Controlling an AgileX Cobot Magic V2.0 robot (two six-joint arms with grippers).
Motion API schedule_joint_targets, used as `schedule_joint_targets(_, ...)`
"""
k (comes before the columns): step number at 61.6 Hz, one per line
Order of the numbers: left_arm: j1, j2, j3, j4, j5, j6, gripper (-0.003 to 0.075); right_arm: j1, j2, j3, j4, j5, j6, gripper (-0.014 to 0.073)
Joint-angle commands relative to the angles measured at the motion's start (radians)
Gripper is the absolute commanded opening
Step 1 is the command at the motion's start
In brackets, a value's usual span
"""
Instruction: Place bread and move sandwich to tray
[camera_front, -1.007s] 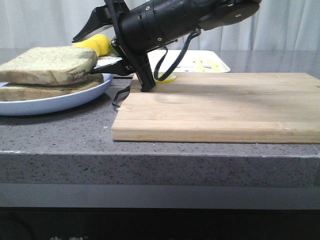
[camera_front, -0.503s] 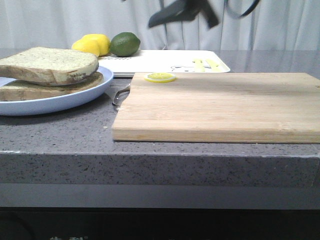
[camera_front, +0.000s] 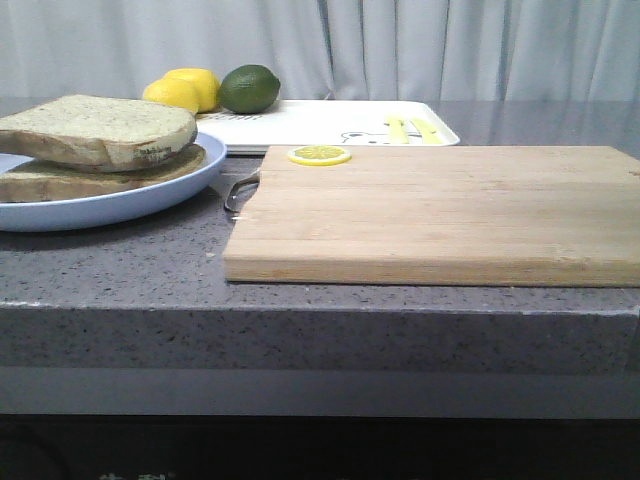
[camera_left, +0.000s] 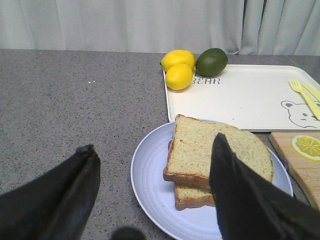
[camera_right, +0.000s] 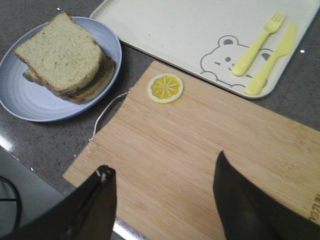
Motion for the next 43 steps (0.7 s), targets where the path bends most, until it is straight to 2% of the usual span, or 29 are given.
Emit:
schedule_joint_targets(1,0.003,0.007,-0.029,-0.004,-0.072,-0.003,0.0470,-0.005,-0.110,0.053,-0.023,-0.063,0.005,0.0444)
schedule_joint_targets(23,0.003,0.007,-0.029,-0.004,-0.072,-0.003,0.0470,-0.005,-0.457,0.372,-0.023,-0.107,0.005,0.0444)
schedule_joint_targets(37,0.003,0.009,-0.029,-0.001,-0.068,-0.003,0.0470,-0.005,-0.555,0.440,-0.023,-0.105,0.005,0.0444)
schedule_joint_targets(43,0.003,0.024,-0.037,0.020,-0.024,-0.003,0.0470,-0.005,-0.555,0.442,-0.023,-0.091,0.005,0.0444)
